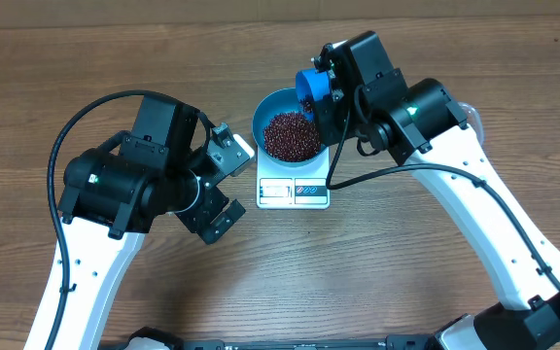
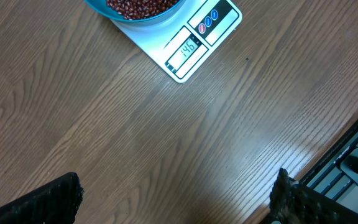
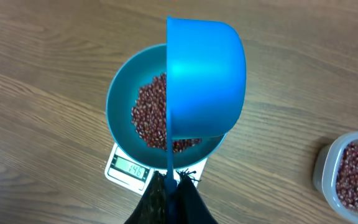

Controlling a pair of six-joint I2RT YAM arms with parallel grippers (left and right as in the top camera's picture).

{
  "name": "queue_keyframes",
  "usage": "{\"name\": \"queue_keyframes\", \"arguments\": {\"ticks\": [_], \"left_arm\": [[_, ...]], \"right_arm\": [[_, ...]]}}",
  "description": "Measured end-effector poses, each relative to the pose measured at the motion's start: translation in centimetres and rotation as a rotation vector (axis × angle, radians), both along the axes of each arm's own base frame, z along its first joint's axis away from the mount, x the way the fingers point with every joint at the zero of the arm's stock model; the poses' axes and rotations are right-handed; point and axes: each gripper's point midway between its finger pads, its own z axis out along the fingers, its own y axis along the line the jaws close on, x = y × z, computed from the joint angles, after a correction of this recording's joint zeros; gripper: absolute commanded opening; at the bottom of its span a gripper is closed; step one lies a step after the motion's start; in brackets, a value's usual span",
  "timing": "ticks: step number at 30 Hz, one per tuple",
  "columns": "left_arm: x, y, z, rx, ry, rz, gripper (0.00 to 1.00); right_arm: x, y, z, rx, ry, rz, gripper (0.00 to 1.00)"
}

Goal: Scoop item into bowl and weigh 150g on scale
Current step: 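Hold the scoop tilted over the bowl, shaking beans out gradually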

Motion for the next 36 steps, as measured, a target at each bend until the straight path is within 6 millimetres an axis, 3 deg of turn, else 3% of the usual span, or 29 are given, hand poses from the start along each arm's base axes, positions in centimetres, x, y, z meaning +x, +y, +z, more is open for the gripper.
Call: {"name": "queue_keyframes", "arguments": {"ticks": [9, 36], "left_arm": [[0.01, 0.0, 0.0, 0.0, 0.0, 0.0, 0.99], [0.0, 0.0, 0.0, 0.0, 0.0, 0.0, 0.99]], "right_arm": [[-0.04, -0.03, 0.76, 0.007, -0.007, -0.005, 0.04], [-0.62, -0.02, 0.59, -0.038, -0.008, -0.005, 0.04]]}}
